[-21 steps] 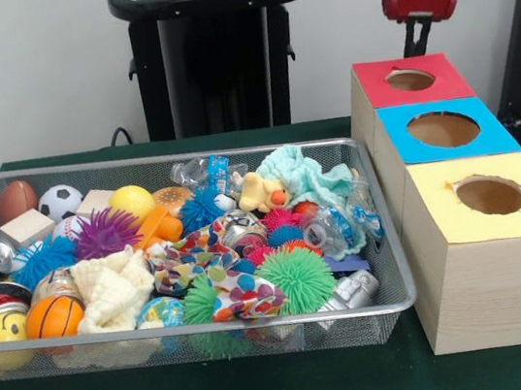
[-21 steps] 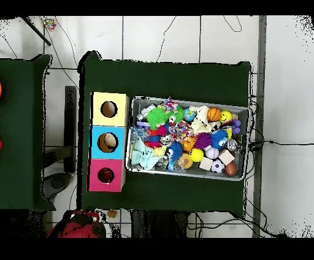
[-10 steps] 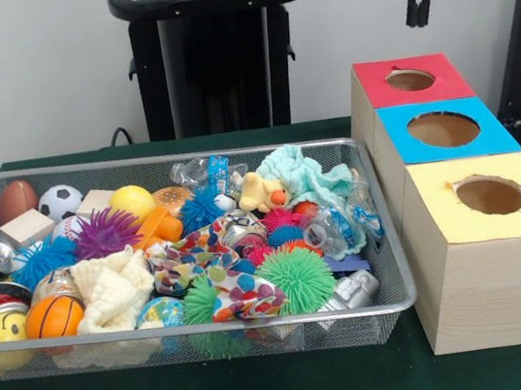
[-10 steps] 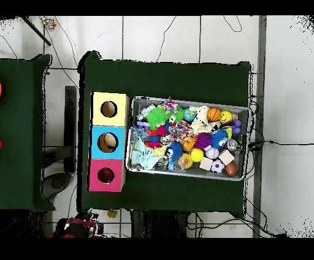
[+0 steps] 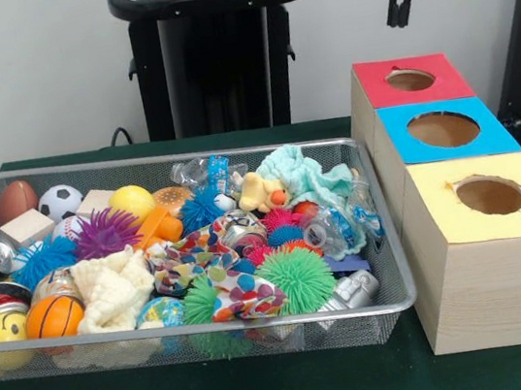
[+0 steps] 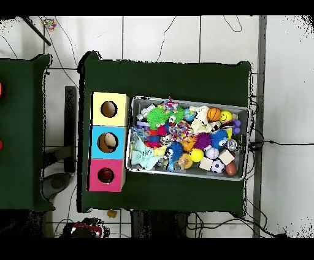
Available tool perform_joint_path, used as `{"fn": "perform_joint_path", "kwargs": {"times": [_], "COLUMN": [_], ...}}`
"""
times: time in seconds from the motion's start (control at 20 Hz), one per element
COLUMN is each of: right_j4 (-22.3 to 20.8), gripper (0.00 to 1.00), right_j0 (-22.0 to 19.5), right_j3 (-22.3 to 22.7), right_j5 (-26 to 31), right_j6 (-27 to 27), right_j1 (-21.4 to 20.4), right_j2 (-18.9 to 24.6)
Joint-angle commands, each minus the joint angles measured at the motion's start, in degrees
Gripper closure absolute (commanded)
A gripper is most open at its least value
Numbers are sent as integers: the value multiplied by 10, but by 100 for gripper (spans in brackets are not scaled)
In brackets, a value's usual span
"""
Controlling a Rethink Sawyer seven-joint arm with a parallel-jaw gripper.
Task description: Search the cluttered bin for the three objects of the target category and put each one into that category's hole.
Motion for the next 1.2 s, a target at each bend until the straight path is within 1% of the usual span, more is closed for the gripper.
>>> {"fn": "perform_joint_path", "kwargs": {"times": [0.05,0.15,0.3,0.35,0.5,0.7,0.9,1.05,1.2], "right_j4": [-14,-20,-25,-30,-31,-32,-32,-25,-11], "gripper": [100,100,100,0,0,0,0,0,0], "right_j0": [-23,-30,-45,-42,-49,-41,-39,-21,10], "right_j3": [-22,-22,-12,-11,-5,-14,-19,-36,-77], "right_j5": [-23,-16,-9,-14,-20,-34,-34,-18,16], "right_j6": [60,53,48,52,55,63,66,66,65], "right_j1": [73,67,56,56,55,67,78,91,130], "right_j2": [14,8,13,12,19,2,-3,-15,-31]}}
